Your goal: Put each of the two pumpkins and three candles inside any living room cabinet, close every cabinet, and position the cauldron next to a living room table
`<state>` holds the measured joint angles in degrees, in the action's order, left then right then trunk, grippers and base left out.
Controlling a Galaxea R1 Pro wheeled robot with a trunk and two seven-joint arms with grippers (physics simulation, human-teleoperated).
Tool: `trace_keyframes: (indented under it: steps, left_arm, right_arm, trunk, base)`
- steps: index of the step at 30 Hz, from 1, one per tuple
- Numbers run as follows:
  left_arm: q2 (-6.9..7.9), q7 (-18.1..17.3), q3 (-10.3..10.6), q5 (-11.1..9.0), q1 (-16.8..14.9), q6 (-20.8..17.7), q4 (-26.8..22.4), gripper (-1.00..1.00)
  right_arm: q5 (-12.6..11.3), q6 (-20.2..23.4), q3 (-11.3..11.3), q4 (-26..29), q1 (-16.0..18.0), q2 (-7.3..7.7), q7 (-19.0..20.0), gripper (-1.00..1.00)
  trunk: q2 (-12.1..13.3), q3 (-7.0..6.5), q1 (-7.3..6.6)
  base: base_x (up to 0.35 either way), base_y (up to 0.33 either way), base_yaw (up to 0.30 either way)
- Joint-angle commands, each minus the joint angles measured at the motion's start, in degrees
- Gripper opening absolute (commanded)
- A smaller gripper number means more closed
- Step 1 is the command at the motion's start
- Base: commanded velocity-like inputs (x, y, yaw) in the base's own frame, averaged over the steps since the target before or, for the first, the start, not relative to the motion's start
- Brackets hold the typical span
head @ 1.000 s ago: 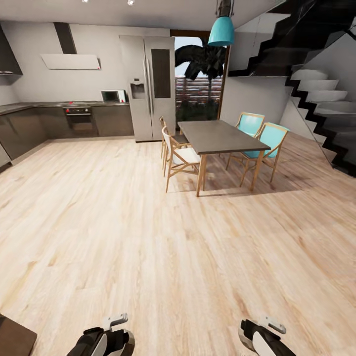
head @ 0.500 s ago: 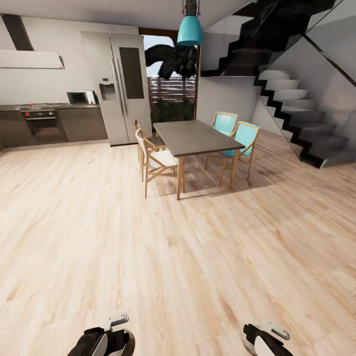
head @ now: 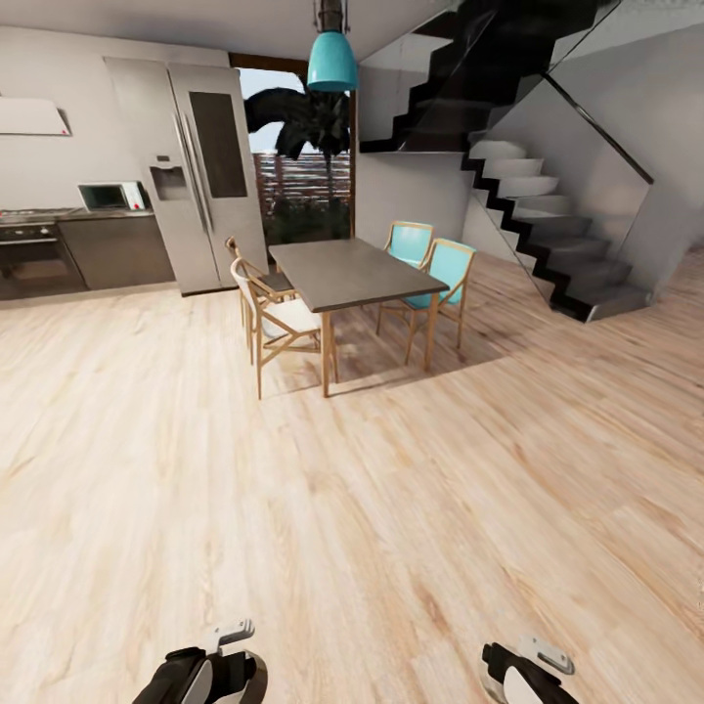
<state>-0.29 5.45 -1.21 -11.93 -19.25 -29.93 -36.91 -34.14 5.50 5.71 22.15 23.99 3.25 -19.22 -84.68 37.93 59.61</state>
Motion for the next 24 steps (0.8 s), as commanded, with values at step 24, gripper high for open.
trace_keyframes:
  steps: [24]
  left_arm:
    - [0.00,0.1,0.1,0.1,0.0,0.1,0.0,-1.00]
  right_arm:
    - [-0.1,0.1,0.0,0.0,0.0,-0.04,0.1,-1.00]
  trunk:
    - [0.0,-0.47,0.00]
  base:
    - [-0.007,0.005,-0.285]
